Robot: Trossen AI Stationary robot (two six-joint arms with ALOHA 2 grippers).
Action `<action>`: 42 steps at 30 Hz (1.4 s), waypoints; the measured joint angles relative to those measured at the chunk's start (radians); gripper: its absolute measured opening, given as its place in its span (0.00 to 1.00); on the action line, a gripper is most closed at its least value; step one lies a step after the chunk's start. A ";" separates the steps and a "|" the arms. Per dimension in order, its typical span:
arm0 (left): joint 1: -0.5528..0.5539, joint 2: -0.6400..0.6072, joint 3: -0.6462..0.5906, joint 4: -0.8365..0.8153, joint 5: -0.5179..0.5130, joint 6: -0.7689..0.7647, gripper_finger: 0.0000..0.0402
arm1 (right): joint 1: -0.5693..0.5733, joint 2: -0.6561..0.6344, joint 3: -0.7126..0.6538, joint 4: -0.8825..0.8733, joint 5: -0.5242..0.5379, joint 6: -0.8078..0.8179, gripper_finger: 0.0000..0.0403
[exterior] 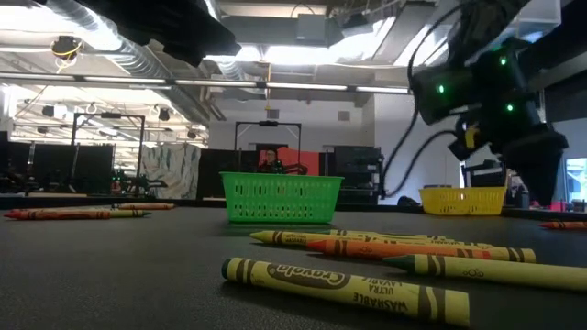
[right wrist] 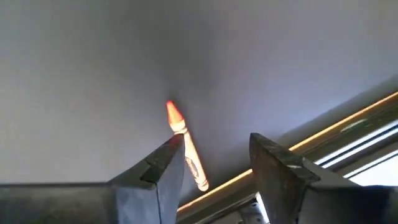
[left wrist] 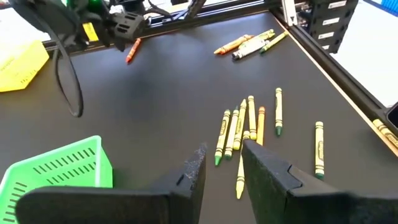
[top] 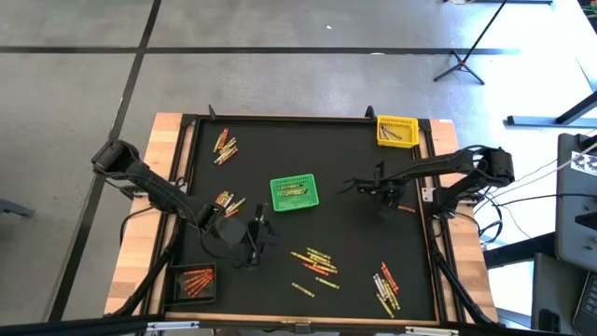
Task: Sort crayons
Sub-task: Put the orange crayon into the black bin
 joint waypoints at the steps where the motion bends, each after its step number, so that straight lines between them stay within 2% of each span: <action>1: 0.000 0.000 0.000 0.000 0.000 0.000 0.22 | -0.006 0.007 -0.010 0.002 -0.009 -0.002 0.44; 17: 0.000 0.000 0.000 0.000 -0.007 0.000 0.22 | -0.017 0.135 -0.045 0.068 -0.051 -0.086 0.43; 32: 0.001 0.000 0.000 0.012 -0.007 0.012 0.22 | -0.016 0.158 -0.040 0.099 -0.087 -0.238 0.09; 37: 0.001 0.000 0.000 0.026 -0.011 0.027 0.22 | -0.015 0.160 -0.018 0.083 -0.079 -0.260 0.04; 42: 0.006 0.000 0.000 0.018 -0.094 0.028 0.22 | 0.012 0.155 0.029 0.067 -0.042 -0.262 0.05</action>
